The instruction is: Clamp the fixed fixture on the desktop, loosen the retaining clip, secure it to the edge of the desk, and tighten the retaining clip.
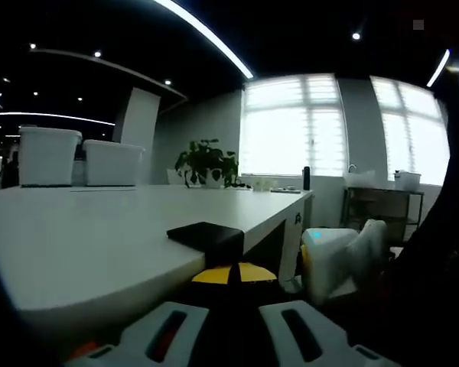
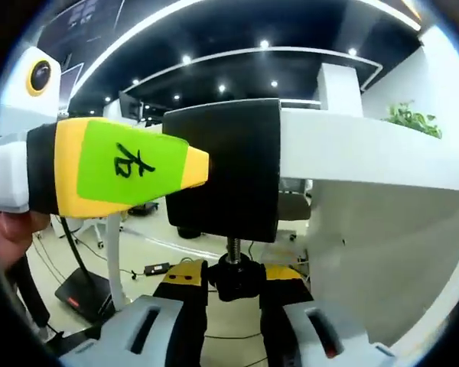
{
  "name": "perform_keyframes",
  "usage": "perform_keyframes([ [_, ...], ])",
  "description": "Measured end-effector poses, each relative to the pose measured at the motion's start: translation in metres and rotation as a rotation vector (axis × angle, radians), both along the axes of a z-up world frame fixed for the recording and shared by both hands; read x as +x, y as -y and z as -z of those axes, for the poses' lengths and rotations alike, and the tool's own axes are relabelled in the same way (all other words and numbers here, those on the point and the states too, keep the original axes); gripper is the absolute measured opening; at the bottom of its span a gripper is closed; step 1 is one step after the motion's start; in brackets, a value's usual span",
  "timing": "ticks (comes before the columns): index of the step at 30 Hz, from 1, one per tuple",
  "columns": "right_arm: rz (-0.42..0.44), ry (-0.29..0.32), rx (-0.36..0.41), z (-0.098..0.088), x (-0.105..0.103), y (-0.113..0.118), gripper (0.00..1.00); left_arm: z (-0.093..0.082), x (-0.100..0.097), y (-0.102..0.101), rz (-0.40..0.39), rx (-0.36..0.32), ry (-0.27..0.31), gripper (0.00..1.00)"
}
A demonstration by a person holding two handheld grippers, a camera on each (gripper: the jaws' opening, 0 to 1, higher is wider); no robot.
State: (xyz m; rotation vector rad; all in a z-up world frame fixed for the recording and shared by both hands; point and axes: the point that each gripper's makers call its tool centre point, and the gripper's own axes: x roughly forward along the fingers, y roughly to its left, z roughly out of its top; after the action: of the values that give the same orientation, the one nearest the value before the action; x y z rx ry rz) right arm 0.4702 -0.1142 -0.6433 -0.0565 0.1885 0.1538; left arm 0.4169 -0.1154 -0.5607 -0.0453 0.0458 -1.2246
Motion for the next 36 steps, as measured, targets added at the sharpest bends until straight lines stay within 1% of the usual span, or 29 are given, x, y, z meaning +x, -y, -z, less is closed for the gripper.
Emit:
perform_keyframes([
  [2,-0.048,0.001,-0.030,0.000,0.001,-0.001,0.24,0.000,-0.001,0.000,0.000,0.000,0.001,0.03],
  [3,-0.059,0.002,-0.034,0.000,0.001,-0.002,0.24,0.000,0.000,0.000,0.000,-0.002,-0.001,0.03],
  [4,-0.114,0.015,-0.043,0.000,0.004,-0.003,0.24,0.000,-0.001,0.001,0.000,-0.002,-0.003,0.03],
  [5,-0.136,0.017,-0.050,0.000,0.004,-0.003,0.23,0.000,-0.001,0.001,0.000,-0.002,-0.003,0.03],
  [6,-0.178,0.028,-0.080,0.000,0.005,-0.001,0.23,-0.001,-0.001,0.002,0.000,-0.003,0.000,0.03],
  [7,-0.229,0.034,-0.084,-0.001,0.005,-0.004,0.23,-0.001,0.000,0.002,0.001,-0.003,0.000,0.03],
  [8,-0.277,0.034,-0.067,0.000,0.004,-0.005,0.23,0.000,0.000,0.003,0.002,-0.006,-0.005,0.03],
  [9,-0.312,0.040,-0.074,-0.001,0.004,-0.006,0.23,0.000,0.000,0.003,0.003,-0.005,-0.005,0.03],
  [11,-0.354,0.037,-0.058,-0.001,0.005,-0.006,0.23,0.000,0.000,0.004,0.006,0.000,-0.006,0.03],
  [13,-0.389,0.048,-0.094,-0.002,0.007,-0.008,0.23,0.001,0.001,0.005,0.010,0.005,-0.004,0.03],
  [15,-0.427,0.031,-0.080,-0.002,0.007,-0.009,0.23,0.001,0.001,0.006,0.016,0.007,-0.005,0.03],
  [17,-0.468,0.039,-0.091,-0.003,0.008,-0.010,0.23,0.001,0.000,0.007,0.018,0.009,-0.004,0.03],
  [20,-0.540,0.031,-0.068,-0.003,0.008,-0.013,0.23,0.002,0.002,0.007,0.023,0.007,-0.008,0.03],
  [22,-0.590,0.029,-0.067,-0.002,0.006,-0.014,0.23,0.001,0.002,0.007,0.027,0.004,-0.013,0.03],
  [23,-0.593,0.024,-0.078,-0.002,0.007,-0.012,0.23,0.002,0.002,0.007,0.030,0.006,-0.012,0.03],
  [24,-0.632,0.049,-0.100,-0.004,0.004,-0.018,0.23,0.002,0.002,0.007,0.030,0.007,-0.010,0.03],
  [26,-0.650,0.063,-0.122,-0.003,0.000,-0.017,0.24,0.002,0.003,0.006,0.029,0.007,-0.010,0.03],
  [29,-0.651,0.058,-0.112,-0.004,-0.001,-0.016,0.24,0.002,0.004,0.006,0.032,0.007,-0.012,0.03],
  [32,-0.623,0.042,-0.077,-0.003,-0.001,-0.015,0.24,0.002,0.004,0.006,0.032,0.007,-0.012,0.03],
  [33,-0.609,0.038,-0.076,-0.003,0.000,-0.015,0.25,0.002,0.003,0.007,0.032,0.009,-0.009,0.03],
  [36,-0.565,0.037,-0.116,-0.003,0.002,-0.011,0.29,0.002,0.000,0.008,0.033,0.008,-0.014,0.03],
])
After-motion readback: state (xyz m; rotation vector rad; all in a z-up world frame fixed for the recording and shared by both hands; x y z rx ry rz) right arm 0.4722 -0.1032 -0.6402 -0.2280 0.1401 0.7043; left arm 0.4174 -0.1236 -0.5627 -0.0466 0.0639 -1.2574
